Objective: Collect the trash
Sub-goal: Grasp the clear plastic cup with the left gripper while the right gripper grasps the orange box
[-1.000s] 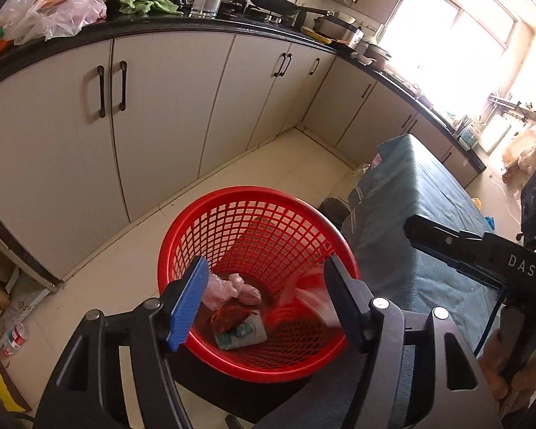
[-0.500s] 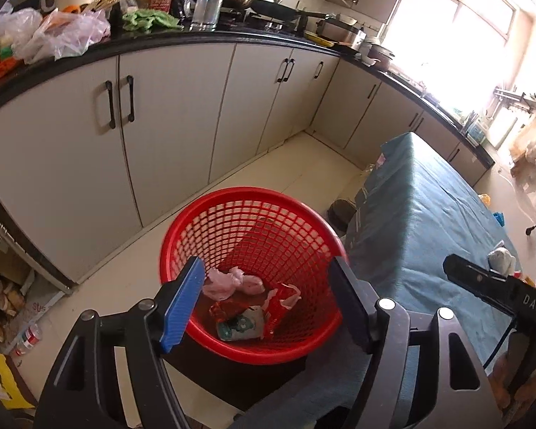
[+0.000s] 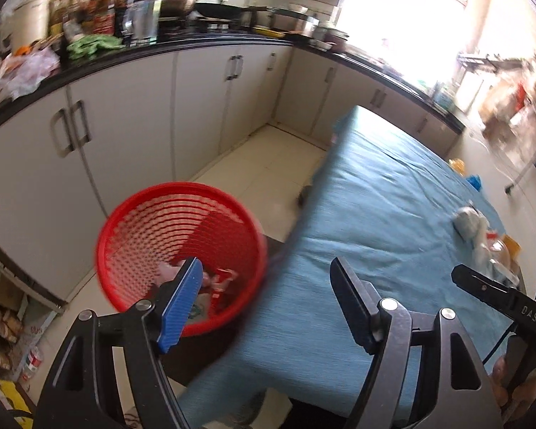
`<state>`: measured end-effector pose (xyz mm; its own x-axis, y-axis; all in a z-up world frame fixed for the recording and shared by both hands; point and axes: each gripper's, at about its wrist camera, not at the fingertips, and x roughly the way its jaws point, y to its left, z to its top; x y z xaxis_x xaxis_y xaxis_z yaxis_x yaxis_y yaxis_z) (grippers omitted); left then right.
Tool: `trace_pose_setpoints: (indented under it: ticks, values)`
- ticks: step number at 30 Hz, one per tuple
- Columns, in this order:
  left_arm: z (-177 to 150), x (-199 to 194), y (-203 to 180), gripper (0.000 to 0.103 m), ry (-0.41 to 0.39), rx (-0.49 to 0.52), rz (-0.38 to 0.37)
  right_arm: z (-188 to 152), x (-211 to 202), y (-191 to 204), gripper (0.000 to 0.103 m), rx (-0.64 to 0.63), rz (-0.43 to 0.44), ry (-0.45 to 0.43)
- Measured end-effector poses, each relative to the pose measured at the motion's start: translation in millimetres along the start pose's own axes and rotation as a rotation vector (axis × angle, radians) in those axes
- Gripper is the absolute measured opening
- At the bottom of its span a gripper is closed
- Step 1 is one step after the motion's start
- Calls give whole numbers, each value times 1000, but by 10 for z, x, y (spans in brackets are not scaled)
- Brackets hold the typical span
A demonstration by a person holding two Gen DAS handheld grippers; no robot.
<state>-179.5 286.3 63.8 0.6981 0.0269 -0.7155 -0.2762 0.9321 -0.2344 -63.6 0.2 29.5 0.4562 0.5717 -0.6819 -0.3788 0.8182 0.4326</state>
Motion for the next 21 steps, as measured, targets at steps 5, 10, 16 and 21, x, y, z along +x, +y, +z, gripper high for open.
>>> trace_pose_setpoints:
  ticks: [5,10,16,21]
  values:
    - [-28,12,-534,73,27,74,-92,-101,-384,-470,71,58,-53,-45]
    - [-63,54,-1147,73,49,174,-175,-224,-825,-1016,72,127,-122,-94]
    - [-109,147,-1987,73,89,300,-279,-357,-1255,-1589,72,219,-199,-147]
    - [-107,249,-2743,73,115,377,-361,-448,-1522,-2020,72,310,-231,-186]
